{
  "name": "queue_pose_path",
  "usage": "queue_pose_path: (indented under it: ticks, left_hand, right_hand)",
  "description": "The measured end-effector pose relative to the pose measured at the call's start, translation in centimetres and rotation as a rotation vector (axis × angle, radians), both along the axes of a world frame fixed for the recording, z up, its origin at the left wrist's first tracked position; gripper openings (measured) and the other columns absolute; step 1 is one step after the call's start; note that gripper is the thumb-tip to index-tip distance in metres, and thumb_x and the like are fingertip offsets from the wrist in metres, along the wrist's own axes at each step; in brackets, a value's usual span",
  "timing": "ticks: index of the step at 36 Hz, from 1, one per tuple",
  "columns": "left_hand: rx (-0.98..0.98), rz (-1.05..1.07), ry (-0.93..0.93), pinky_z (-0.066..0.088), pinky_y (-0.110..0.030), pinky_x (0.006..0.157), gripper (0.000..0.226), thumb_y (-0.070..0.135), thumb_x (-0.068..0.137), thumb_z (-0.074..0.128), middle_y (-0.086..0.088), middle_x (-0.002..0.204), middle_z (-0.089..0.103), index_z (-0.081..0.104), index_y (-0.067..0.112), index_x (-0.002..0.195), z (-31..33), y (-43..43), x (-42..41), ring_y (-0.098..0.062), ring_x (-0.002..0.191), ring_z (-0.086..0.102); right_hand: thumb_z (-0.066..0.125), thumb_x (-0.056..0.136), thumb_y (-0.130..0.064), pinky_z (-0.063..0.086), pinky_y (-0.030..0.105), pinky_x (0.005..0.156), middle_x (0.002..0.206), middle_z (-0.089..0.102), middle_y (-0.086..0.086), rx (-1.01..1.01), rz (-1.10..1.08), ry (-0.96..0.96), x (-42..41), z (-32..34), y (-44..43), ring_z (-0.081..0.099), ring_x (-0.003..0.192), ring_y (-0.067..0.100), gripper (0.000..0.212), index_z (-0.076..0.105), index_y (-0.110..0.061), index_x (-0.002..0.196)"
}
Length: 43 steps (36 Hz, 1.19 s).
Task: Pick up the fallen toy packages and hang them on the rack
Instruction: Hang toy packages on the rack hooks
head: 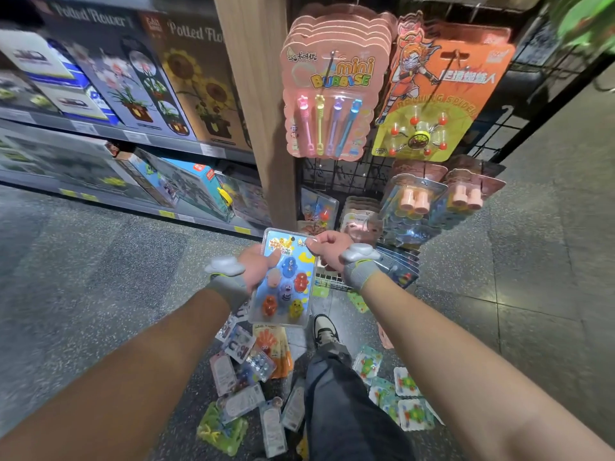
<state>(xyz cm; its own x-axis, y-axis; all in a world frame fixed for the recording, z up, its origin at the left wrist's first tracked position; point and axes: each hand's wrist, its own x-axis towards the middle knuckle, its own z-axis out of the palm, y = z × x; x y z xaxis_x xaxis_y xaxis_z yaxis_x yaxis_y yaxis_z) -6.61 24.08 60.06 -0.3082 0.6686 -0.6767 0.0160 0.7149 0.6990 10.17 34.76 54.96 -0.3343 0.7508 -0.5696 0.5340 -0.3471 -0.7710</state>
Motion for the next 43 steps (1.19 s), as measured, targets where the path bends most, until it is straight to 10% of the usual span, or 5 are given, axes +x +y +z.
queue_pose_path:
  ticks: [5,24,32,43]
  left_hand:
    - [0.013,0.028,-0.045,0.053,-0.052,0.093,0.018,0.021,0.099,0.058,-0.017,0.106,0.072,0.068,0.014,0.085,-0.9,0.9,0.6,-0.034,0.099,0.069]
    - [-0.015,-0.117,-0.06,0.051,-0.056,0.095,0.033,0.039,0.083,0.067,-0.013,0.098,0.074,0.071,0.008,0.091,-3.4,3.2,-0.3,-0.035,0.097,0.069]
    - [-0.1,-0.212,0.246,0.045,-0.027,0.065,0.033,0.028,0.097,0.054,0.001,0.066,0.054,0.053,0.022,0.065,-3.0,3.3,-0.5,-0.019,0.065,0.053]
    - [-0.266,-0.332,0.339,0.053,-0.047,0.091,0.036,0.044,0.1,0.047,-0.009,0.096,0.071,0.067,0.015,0.095,-4.9,1.5,-2.6,-0.029,0.092,0.068]
  right_hand:
    - [0.078,0.074,-0.047,0.041,0.03,0.053,0.067,0.063,0.001,-0.043,0.021,0.027,0.6,0.0,0.6,0.049,0.051,0.016,0.033,0.062,-0.019,0.083]
    - [0.069,0.078,-0.046,0.057,0.051,0.073,0.075,0.065,0.0,0.095,0.112,-0.062,1.5,-2.9,3.1,0.057,0.068,0.024,0.016,0.06,-0.033,0.077]
    - [0.065,0.087,-0.043,0.055,0.043,0.075,0.097,0.068,0.016,0.168,0.112,-0.139,1.3,-3.4,5.0,0.058,0.073,0.024,0.028,0.059,-0.017,0.095]
    - [0.058,0.095,-0.034,0.039,0.03,0.069,0.092,0.06,0.004,0.215,0.188,-0.333,-0.1,-3.5,8.3,0.054,0.084,0.024,0.022,0.059,-0.014,0.102]
